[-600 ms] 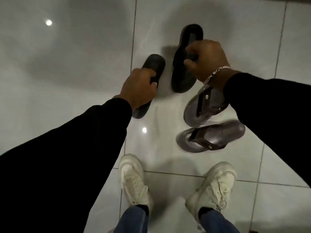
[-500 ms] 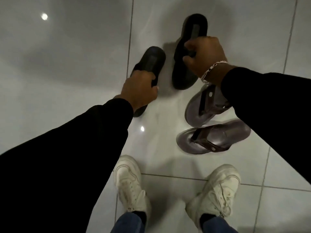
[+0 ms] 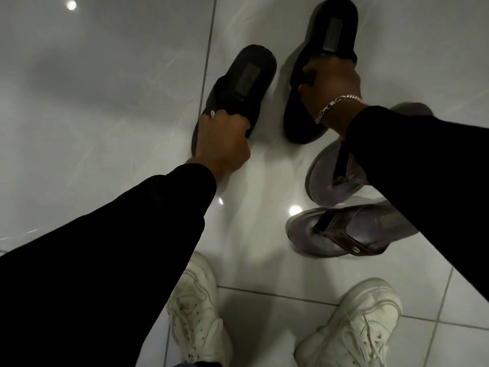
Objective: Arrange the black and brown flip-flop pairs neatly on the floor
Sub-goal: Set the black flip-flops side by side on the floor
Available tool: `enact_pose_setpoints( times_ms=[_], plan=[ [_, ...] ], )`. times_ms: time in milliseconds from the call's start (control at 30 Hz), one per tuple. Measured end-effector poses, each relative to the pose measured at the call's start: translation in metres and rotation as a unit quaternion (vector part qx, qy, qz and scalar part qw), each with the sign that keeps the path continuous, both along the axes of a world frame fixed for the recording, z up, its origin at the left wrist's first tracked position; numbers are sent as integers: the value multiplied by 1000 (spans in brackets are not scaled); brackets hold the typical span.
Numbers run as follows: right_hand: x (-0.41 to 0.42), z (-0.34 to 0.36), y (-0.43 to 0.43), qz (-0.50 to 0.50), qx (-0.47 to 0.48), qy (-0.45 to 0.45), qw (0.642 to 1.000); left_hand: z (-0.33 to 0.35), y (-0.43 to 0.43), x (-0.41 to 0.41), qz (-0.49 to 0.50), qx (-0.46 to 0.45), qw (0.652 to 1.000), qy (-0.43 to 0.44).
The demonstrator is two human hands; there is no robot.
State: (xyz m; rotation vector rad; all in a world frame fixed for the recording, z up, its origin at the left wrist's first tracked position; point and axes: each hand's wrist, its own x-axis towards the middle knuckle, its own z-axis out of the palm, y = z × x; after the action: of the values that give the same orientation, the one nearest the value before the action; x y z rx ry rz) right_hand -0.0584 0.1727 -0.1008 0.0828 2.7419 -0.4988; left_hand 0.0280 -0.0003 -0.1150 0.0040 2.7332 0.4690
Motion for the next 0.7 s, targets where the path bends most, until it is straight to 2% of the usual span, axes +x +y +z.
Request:
enact_pose_setpoints(
  times_ms=[167, 433, 567, 633, 700],
  plan=[
    [27, 4, -11, 44, -32, -18, 998, 1, 0, 0, 40, 28, 999, -4],
    [62, 6, -37, 57, -87, -31, 994, 4, 5, -2, 81, 31, 996, -10],
    [71, 1, -34, 83, -124, -63, 987, 8, 13, -6, 143, 23, 989, -18],
    [76, 1, -30, 79, -154, -45, 984, 10, 21, -10, 168, 26, 985, -21],
    [80, 0, -23, 33, -144, 12, 989, 10, 29, -15, 180, 18, 983, -22]
  ],
)
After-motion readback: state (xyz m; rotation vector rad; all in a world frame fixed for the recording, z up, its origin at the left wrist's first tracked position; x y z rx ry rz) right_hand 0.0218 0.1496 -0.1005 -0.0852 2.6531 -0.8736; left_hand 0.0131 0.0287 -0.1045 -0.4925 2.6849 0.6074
